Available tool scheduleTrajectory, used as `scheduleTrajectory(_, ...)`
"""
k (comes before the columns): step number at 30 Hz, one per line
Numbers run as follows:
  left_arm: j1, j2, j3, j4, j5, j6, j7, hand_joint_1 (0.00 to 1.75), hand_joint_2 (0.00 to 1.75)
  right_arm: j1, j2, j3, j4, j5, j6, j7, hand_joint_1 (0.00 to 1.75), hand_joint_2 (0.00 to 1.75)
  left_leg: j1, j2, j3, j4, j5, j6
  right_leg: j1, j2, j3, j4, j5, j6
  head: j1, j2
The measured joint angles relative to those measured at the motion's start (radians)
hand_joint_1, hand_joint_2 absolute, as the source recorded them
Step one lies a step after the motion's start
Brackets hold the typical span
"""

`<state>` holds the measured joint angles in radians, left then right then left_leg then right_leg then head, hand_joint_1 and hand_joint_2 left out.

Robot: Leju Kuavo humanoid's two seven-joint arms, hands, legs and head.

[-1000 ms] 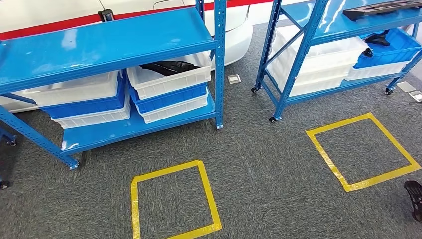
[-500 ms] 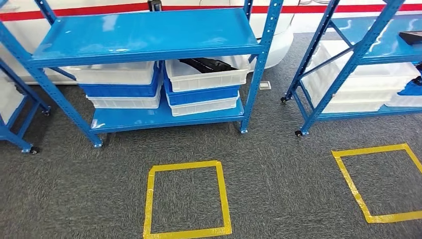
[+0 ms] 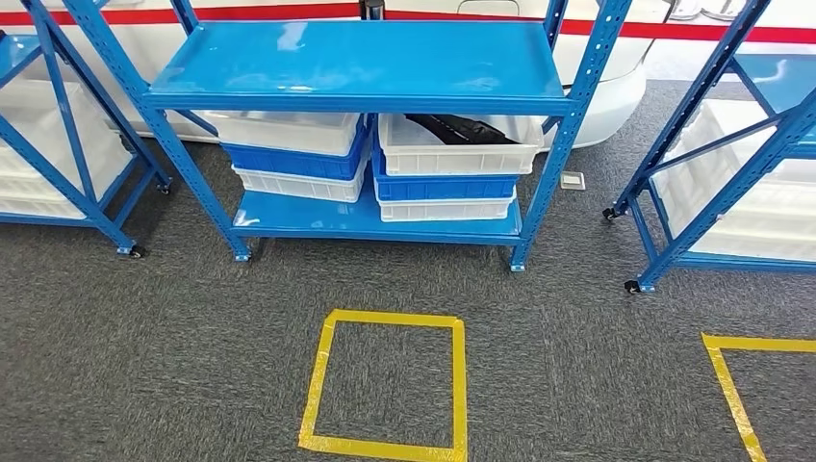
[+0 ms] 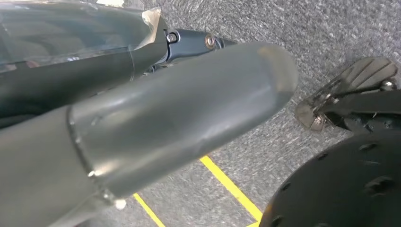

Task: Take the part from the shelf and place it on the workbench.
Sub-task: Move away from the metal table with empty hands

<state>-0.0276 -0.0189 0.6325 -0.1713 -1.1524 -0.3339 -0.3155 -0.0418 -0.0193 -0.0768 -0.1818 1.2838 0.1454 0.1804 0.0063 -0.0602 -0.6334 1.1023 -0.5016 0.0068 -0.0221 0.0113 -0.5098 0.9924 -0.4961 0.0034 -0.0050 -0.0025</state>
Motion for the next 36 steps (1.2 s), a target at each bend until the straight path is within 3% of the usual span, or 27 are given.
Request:
scheduleTrajectory(2,-0.002,-0.003,0.004,0.0,0.004,0.0,-0.006,0.0,0.0,0.005,-0.001,-0.002,0.0,-0.003,0.001,0.002,0.0,0.0,0.004,0.042,-0.06,0.13,-0.065,-0.01,0.003,-0.018,0.0,0.0,-0.002,-0.007,-0.005,0.0)
scheduleTrajectory(3,-0.002,-0.005,0.008,0.0,0.006,0.0,-0.009,0.0,0.0,0.006,-0.001,-0.003,0.0,-0.003,0.002,0.005,0.0,0.0,0.007,0.049,-0.081,0.176,-0.08,-0.014,0.005,-0.026,0.0,0.0,-0.003,-0.008,-0.004,0.0)
scheduleTrajectory(4,-0.002,-0.007,0.011,0.0,0.009,-0.001,-0.011,0.0,0.0,0.007,-0.001,-0.004,0.0,-0.003,0.003,0.008,0.0,0.0,0.01,0.053,-0.086,0.188,-0.075,-0.016,0.005,-0.031,0.0,0.0,-0.004,-0.009,-0.005,0.0)
scheduleTrajectory(5,-0.002,-0.007,0.014,0.0,0.011,-0.002,-0.012,0.0,0.0,0.007,-0.001,-0.004,0.0,-0.003,0.006,0.011,0.0,0.0,0.012,0.056,-0.07,0.159,-0.053,-0.017,0.005,-0.035,0.001,0.0,-0.005,-0.009,-0.005,0.0)
scheduleTrajectory(8,-0.004,-0.008,0.022,-0.002,0.018,-0.004,-0.018,0.0,0.0,0.004,0.001,-0.005,0.0,-0.003,0.01,0.018,0.0,0.0,0.011,0.07,0.036,-0.036,0.024,-0.007,0.008,-0.042,0.006,0.0,-0.012,0.0,-0.004,0.0)
scheduleTrajectory(10,-0.008,-0.006,0.025,-0.005,0.023,-0.008,-0.023,0.0,0.0,0.002,0.002,-0.006,0.0,-0.002,0.011,0.02,0.0,0.0,0.005,0.073,0.064,-0.091,0.027,0.008,0.011,-0.045,0.01,0.003,-0.014,0.013,-0.004,0.0)
scheduleTrajectory(13,-0.008,-0.002,0.033,-0.007,0.029,-0.015,-0.026,0.0,0.0,0.002,0.001,-0.006,0.0,0.0,0.013,0.023,0.0,0.0,0.003,0.062,0.074,-0.104,0.026,0.036,0.011,-0.042,0.017,0.027,-0.016,0.035,-0.005,0.0)
scheduleTrajectory(15,-0.009,0.0,0.039,-0.008,0.032,-0.017,-0.028,0.0,0.0,0.0,0.002,-0.006,0.0,0.002,0.015,0.023,0.0,0.0,0.005,0.057,0.089,-0.111,0.031,0.047,0.007,-0.031,-0.019,0.099,-0.056,0.032,-0.002,0.0)
scheduleTrajectory(17,-0.01,0.003,0.042,-0.008,0.033,-0.017,-0.029,0.0,0.0,0.0,0.001,-0.006,0.0,0.003,0.017,0.023,0.0,0.0,0.005,0.053,0.093,-0.111,0.031,0.048,0.004,-0.021,-0.094,0.236,-0.108,0.032,0.001,0.0)
scheduleTrajectory(19,-0.009,0.004,0.045,-0.008,0.033,-0.017,-0.029,0.0,0.0,0.002,-0.002,-0.006,0.0,0.004,0.019,0.023,0.0,0.0,0.006,0.045,0.098,-0.11,0.026,0.047,0.001,-0.017,-0.154,0.316,-0.129,0.042,0.002,0.0)
scheduleTrajectory(20,-0.008,0.004,0.046,-0.008,0.033,-0.017,-0.029,0.0,0.0,0.005,-0.003,-0.006,0.0,0.005,0.02,0.023,0.0,0.0,0.007,0.041,0.102,-0.11,0.022,0.044,-0.001,-0.016,-0.158,0.298,-0.114,0.052,0.003,0.0)
scheduleTrajectory(22,-0.008,0.004,0.048,-0.008,0.033,-0.017,-0.029,0.0,0.0,0.008,-0.004,-0.006,0.0,0.006,0.022,0.023,0.0,0.0,0.01,0.034,0.114,-0.11,0.012,0.035,-0.008,-0.016,-0.122,0.172,-0.044,0.074,0.004,0.0)
scheduleTrajectory(23,-0.008,0.005,0.048,-0.008,0.033,-0.017,-0.029,0.0,0.0,0.008,-0.004,-0.006,0.0,0.006,0.022,0.022,0.0,0.0,0.01,0.031,0.122,-0.106,0.004,0.029,-0.009,-0.017,-0.102,0.102,-0.011,0.078,0.006,0.0)
scheduleTrajectory(25,-0.008,0.008,0.049,-0.009,0.033,-0.016,-0.03,0.0,0.0,0.006,-0.004,-0.006,0.001,0.006,0.023,0.022,0.0,0.0,0.006,0.029,0.126,-0.103,-0.012,0.014,-0.007,-0.02,-0.079,0.029,0.017,0.062,0.009,0.0)
scheduleTrajectory(27,-0.008,0.01,0.049,-0.01,0.033,-0.016,-0.03,0.0,0.0,0.004,-0.004,-0.007,0.001,0.006,0.025,0.022,0.0,0.0,0.006,0.031,0.133,-0.095,-0.021,0.002,-0.006,-0.021,-0.07,0.024,0.016,0.032,0.006,0.0)
scheduleTrajectory(29,-0.008,0.012,0.05,-0.012,0.031,-0.015,-0.031,0.0,0.0,0.004,-0.004,-0.007,0.001,0.006,0.025,0.022,0.0,0.0,0.011,0.04,0.132,-0.061,-0.033,-0.006,-0.008,-0.019,-0.053,0.024,0.015,0.013,0.003,0.0)
scheduleTrajectory(31,-0.009,0.013,0.05,-0.013,0.029,-0.012,-0.032,0.0,0.0,0.003,-0.003,-0.008,0.001,0.006,0.025,0.022,0.0,0.0,0.014,0.05,0.081,0.036,-0.076,-0.013,-0.005,-0.02,-0.037,0.023,0.008,0.0,0.001,0.0)
scheduleTrajectory(33,-0.008,0.013,0.05,-0.013,0.027,-0.01,-0.033,0.0,0.0,0.003,-0.004,-0.009,0.001,0.005,0.025,0.022,0.0,0.0,0.014,0.053,-0.004,0.159,-0.128,-0.018,0.0,-0.019,-0.027,0.024,-0.003,-0.008,-0.001,0.0)
scheduleTrajectory(34,-0.007,0.013,0.05,-0.013,0.026,-0.01,-0.032,0.0,0.0,0.003,-0.004,-0.01,0.001,0.005,0.025,0.022,0.0,0.0,0.014,0.053,-0.036,0.191,-0.14,-0.017,0.002,-0.019,-0.02,0.024,-0.01,-0.01,-0.001,0.0)
scheduleTrajectory(35,-0.006,0.013,0.05,-0.013,0.025,-0.009,-0.033,0.0,0.0,0.004,-0.004,-0.011,0.001,0.005,0.025,0.022,0.0,0.0,0.014,0.053,-0.051,0.188,-0.132,-0.014,0.004,-0.019,-0.011,0.024,-0.018,-0.011,-0.001,0.0)
scheduleTrajectory(36,-0.006,0.013,0.05,-0.013,0.025,-0.008,-0.033,0.0,0.0,0.005,-0.003,-0.012,0.002,0.005,0.025,0.022,0.0,0.0,0.013,0.053,-0.05,0.151,-0.104,-0.009,0.005,-0.018,0.001,0.024,-0.027,-0.01,-0.001,0.0)
